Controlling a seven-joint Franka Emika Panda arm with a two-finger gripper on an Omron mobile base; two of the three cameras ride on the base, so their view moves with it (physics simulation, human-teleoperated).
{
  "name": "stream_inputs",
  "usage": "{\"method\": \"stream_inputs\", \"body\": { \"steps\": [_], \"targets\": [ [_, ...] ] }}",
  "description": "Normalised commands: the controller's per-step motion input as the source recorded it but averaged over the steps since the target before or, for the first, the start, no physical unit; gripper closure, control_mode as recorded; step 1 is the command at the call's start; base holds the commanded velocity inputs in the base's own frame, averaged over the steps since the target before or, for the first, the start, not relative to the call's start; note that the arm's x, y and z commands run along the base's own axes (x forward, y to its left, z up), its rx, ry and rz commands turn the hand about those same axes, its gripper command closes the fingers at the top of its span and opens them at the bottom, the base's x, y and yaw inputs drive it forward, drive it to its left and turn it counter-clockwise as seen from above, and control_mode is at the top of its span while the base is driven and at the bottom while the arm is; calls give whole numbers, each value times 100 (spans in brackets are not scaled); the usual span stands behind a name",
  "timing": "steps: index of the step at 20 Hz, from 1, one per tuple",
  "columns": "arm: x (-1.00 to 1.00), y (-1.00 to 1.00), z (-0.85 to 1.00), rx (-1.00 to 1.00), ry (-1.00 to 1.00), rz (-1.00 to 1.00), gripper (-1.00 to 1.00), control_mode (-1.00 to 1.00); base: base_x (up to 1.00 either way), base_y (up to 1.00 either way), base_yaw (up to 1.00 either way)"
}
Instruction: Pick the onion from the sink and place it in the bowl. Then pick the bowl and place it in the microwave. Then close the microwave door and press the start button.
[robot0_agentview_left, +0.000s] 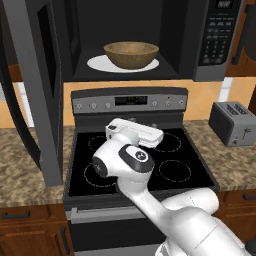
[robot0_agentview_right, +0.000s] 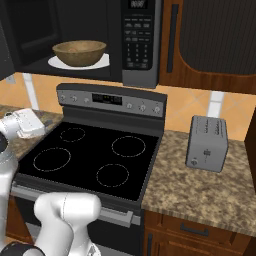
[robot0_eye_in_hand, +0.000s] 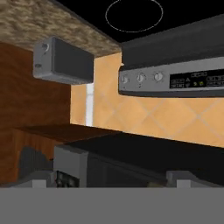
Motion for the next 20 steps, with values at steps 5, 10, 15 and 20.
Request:
{"method": "stream_inputs", "body": {
  "steps": [5, 10, 15, 20],
  "targets": [
    [0, 99, -8, -47, -7, -15, -100, -100, 0, 0, 0],
    [0, 95, 19, -37, -8, -15, -100, -100, 0, 0, 0],
    [0, 99, 5, -27, 0, -14, -100, -100, 0, 0, 0],
    [0, 82, 14, -11, 0, -10, -100, -100, 0, 0, 0]
  ]
}}
